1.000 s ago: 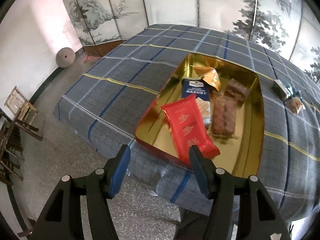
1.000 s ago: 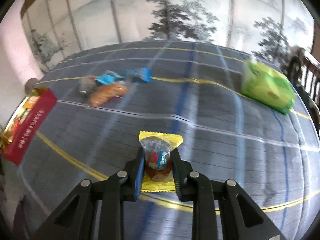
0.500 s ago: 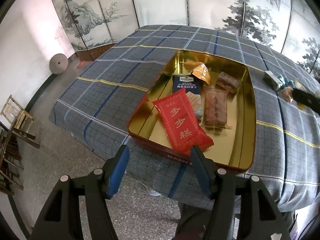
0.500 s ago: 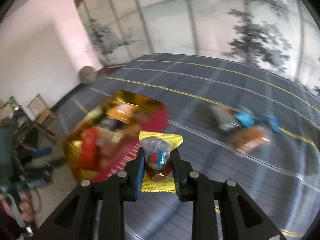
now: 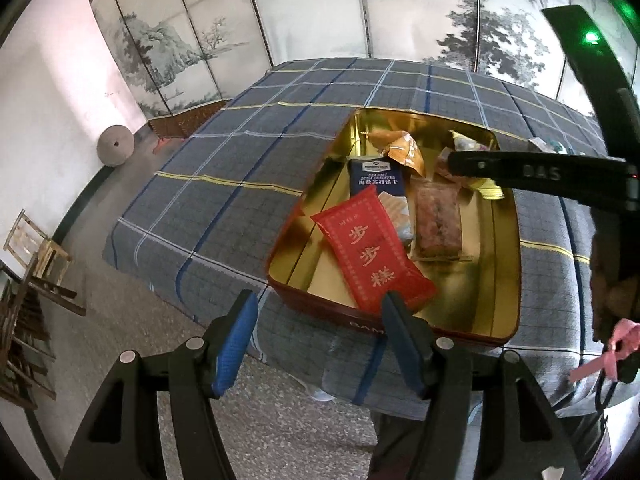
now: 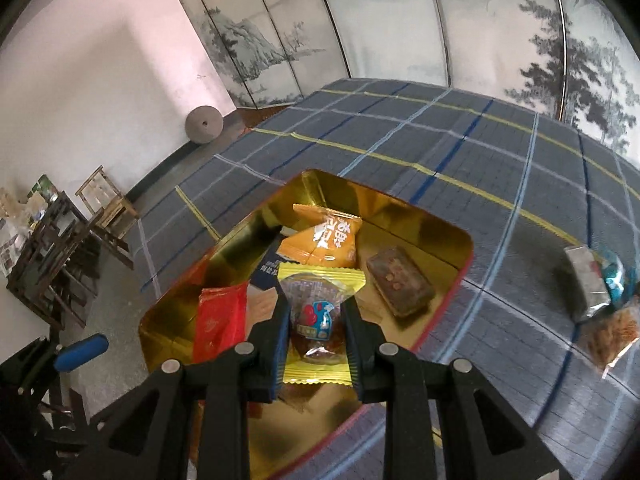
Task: Organize snacks
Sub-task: 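Carry the yellow candy over the gold tray and release it with the right gripper, then move both grippers away from the tray toward the loose snacks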
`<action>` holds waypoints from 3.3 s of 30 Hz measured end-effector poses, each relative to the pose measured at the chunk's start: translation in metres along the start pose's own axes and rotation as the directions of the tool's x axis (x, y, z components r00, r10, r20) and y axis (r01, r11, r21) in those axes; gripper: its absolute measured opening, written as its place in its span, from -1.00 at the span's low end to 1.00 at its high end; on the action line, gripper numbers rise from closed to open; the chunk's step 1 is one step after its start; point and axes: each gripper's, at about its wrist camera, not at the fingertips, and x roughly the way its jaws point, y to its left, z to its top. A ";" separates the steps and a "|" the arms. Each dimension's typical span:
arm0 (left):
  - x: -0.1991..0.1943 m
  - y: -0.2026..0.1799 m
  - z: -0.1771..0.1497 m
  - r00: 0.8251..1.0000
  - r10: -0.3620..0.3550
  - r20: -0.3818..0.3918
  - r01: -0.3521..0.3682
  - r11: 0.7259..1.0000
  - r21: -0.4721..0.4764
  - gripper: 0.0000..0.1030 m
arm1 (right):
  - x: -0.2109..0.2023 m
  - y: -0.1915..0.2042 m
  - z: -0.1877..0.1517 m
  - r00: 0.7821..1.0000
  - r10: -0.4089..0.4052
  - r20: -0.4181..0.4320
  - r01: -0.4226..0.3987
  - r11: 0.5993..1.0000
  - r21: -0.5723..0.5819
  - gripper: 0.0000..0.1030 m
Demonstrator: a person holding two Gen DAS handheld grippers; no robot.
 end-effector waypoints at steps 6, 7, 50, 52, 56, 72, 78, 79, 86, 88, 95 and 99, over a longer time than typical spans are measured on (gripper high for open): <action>0.003 0.002 0.001 1.000 -0.002 0.000 0.002 1.000 0.001 0.19 | 0.019 0.004 0.004 1.000 -0.018 -0.025 0.018 1.000 -0.012 -0.51; 0.003 0.002 0.001 1.000 -0.002 0.000 0.002 1.000 0.002 0.19 | 0.021 0.004 0.004 0.999 -0.024 -0.028 0.024 1.000 -0.015 -0.51; 0.008 0.000 -0.002 1.000 0.010 -0.010 -0.010 0.999 0.031 0.22 | -0.021 -0.025 -0.026 0.995 0.033 0.095 -0.041 0.996 0.078 -0.27; 0.008 -0.003 -0.001 1.000 0.013 -0.008 -0.013 0.999 0.036 0.22 | -0.031 -0.031 -0.031 0.994 -0.003 0.106 -0.006 0.997 0.082 -0.24; 0.007 -0.007 0.000 1.000 0.021 -0.008 -0.020 0.999 0.044 0.22 | -0.058 -0.049 -0.041 0.986 -0.003 0.168 -0.016 0.994 0.108 -0.23; -0.003 -0.022 0.007 0.999 0.044 0.010 -0.045 0.995 0.083 0.23 | -0.130 -0.182 -0.116 0.913 -0.391 0.117 0.349 0.896 0.274 -0.23; -0.010 -0.036 0.015 0.999 0.036 0.021 -0.038 0.993 0.113 0.23 | -0.153 -0.220 -0.138 0.872 -0.482 0.084 0.433 0.840 0.327 -0.22; -0.012 -0.039 0.017 0.999 0.031 0.025 -0.034 0.992 0.121 0.23 | -0.155 -0.224 -0.141 0.866 -0.495 0.076 0.447 0.832 0.328 -0.16; -0.027 -0.072 0.045 0.998 -0.053 0.041 0.046 0.985 0.169 0.49 | -0.168 -0.257 -0.163 0.839 -0.542 0.035 0.491 0.784 0.379 -0.11; -0.031 -0.086 0.056 0.995 -0.096 0.035 0.087 0.978 0.189 0.49 | -0.169 -0.262 -0.168 0.848 -0.529 0.031 0.475 0.785 0.398 -0.11; -0.012 -0.136 0.113 0.947 -0.301 -0.113 0.312 0.946 0.090 0.48 | -0.174 -0.267 -0.172 0.871 -0.486 0.073 0.411 0.802 0.434 0.01; 0.013 -0.168 0.149 0.914 -0.371 -0.163 0.371 0.928 -0.034 0.39 | -0.176 -0.271 -0.175 0.885 -0.456 0.089 0.372 0.810 0.453 0.02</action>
